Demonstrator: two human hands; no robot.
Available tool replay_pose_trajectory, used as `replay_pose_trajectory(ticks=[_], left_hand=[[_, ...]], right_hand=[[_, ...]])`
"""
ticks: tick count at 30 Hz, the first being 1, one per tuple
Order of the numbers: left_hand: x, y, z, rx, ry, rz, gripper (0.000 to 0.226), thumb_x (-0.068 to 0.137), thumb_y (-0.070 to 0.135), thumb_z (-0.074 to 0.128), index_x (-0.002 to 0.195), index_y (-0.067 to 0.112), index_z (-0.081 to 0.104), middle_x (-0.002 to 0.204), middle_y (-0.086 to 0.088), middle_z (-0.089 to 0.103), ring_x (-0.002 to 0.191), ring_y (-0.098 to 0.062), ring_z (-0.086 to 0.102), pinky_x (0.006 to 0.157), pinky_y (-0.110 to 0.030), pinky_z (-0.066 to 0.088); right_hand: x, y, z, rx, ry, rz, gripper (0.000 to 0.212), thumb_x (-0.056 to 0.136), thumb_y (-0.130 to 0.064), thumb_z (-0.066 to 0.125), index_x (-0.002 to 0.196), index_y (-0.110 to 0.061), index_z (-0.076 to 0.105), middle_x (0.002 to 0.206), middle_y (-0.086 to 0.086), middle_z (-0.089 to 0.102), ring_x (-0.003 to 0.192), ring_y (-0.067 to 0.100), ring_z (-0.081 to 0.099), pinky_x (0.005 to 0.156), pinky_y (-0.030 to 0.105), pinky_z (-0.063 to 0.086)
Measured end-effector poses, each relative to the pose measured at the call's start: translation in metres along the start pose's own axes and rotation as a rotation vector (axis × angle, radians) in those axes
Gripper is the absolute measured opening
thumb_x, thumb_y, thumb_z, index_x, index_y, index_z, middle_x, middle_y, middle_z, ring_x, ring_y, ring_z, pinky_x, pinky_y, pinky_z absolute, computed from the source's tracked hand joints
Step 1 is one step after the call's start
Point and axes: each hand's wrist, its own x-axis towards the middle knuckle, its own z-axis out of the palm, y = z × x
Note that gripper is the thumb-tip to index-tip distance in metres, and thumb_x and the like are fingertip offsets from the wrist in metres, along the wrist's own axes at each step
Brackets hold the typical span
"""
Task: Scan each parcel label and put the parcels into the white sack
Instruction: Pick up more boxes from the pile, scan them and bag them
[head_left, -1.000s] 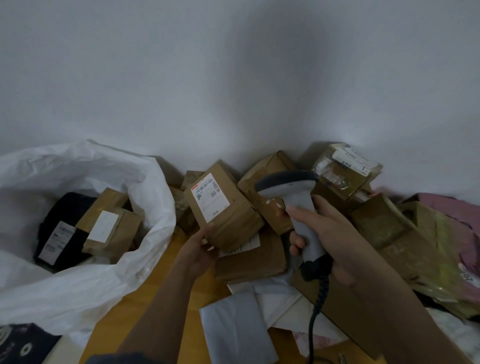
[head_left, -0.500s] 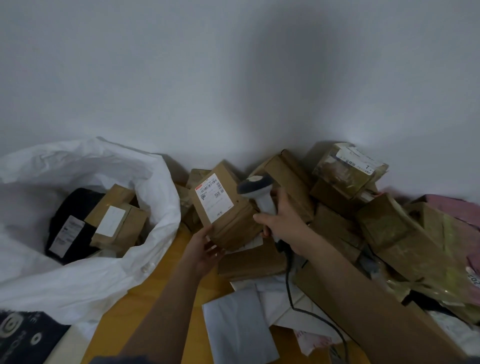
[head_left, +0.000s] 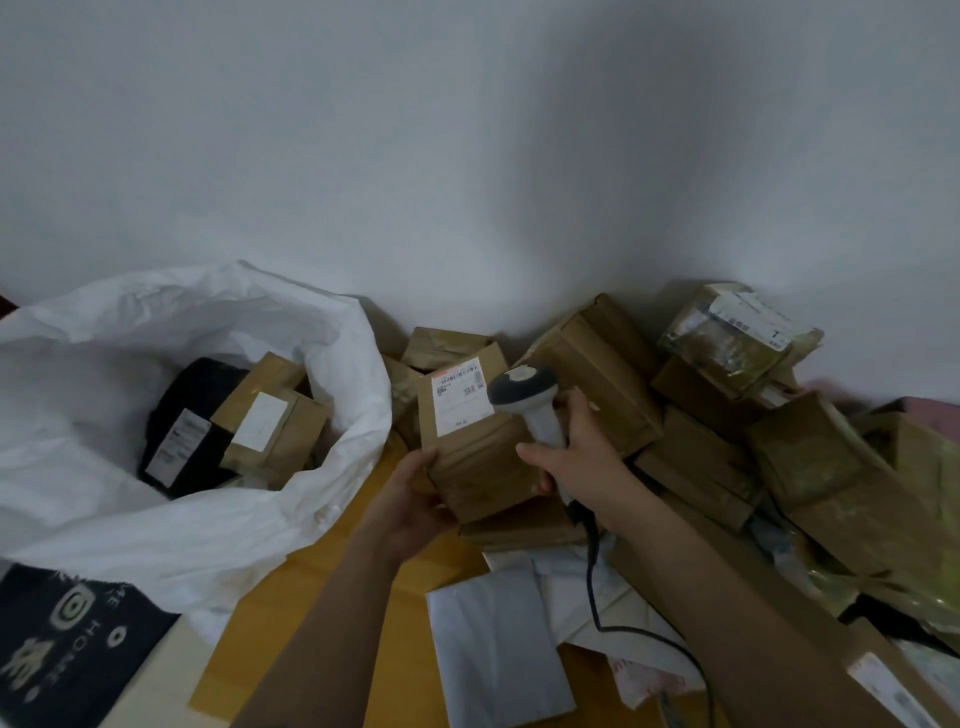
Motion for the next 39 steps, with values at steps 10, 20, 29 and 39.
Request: replay_pose_trajectory(ticks=[10, 20, 29, 39], left_hand=[[-0.049, 0.024, -0.005, 0.201, 0.065, 0.318, 0.056, 0.07, 0.023, 0.077, 0.119, 0.008, 0.052, 0.127, -0.017, 0.059, 0.113, -0.035, 0.058, 0.086, -0.046, 0.054], [-0.072, 0.028, 0.0, 0.306, 0.096, 0.57, 0.039, 0.079, 0.009, 0.076, 0.102, 0.023, 0.048, 0.125, -0.013, 0.062, 0.116, -0.034, 0.059, 0.101, -0.05, 0.049], [-0.083, 0.022, 0.011, 0.347, 0.128, 0.658, 0.039, 0.08, 0.008, 0.076, 0.099, 0.025, 0.046, 0.125, -0.012, 0.06, 0.114, -0.031, 0.06, 0.096, -0.046, 0.053], [-0.091, 0.019, 0.009, 0.361, 0.156, 0.683, 0.038, 0.081, 0.013, 0.076, 0.1, 0.026, 0.046, 0.127, -0.008, 0.058, 0.115, -0.03, 0.058, 0.097, -0.05, 0.052]], right_hand=[[-0.043, -0.029, -0.003, 0.535, 0.271, 0.019, 0.03, 0.094, -0.031, 0.061, 0.121, -0.023, 0.05, 0.103, 0.008, 0.06, 0.053, 0.011, 0.052, 0.055, 0.028, 0.052], [-0.104, -0.083, 0.003, 0.529, 0.142, -0.119, 0.022, 0.097, -0.026, 0.055, 0.114, -0.012, 0.054, 0.093, 0.011, 0.057, 0.051, 0.015, 0.05, 0.051, 0.031, 0.049], [-0.166, -0.118, 0.006, 0.476, 0.013, -0.234, 0.035, 0.08, -0.029, 0.06, 0.107, -0.008, 0.054, 0.087, 0.007, 0.061, 0.045, 0.015, 0.046, 0.047, 0.028, 0.048], [-0.2, -0.13, 0.005, 0.495, 0.034, -0.283, 0.052, 0.075, -0.035, 0.059, 0.117, -0.005, 0.054, 0.09, 0.011, 0.058, 0.045, 0.013, 0.046, 0.047, 0.028, 0.048]])
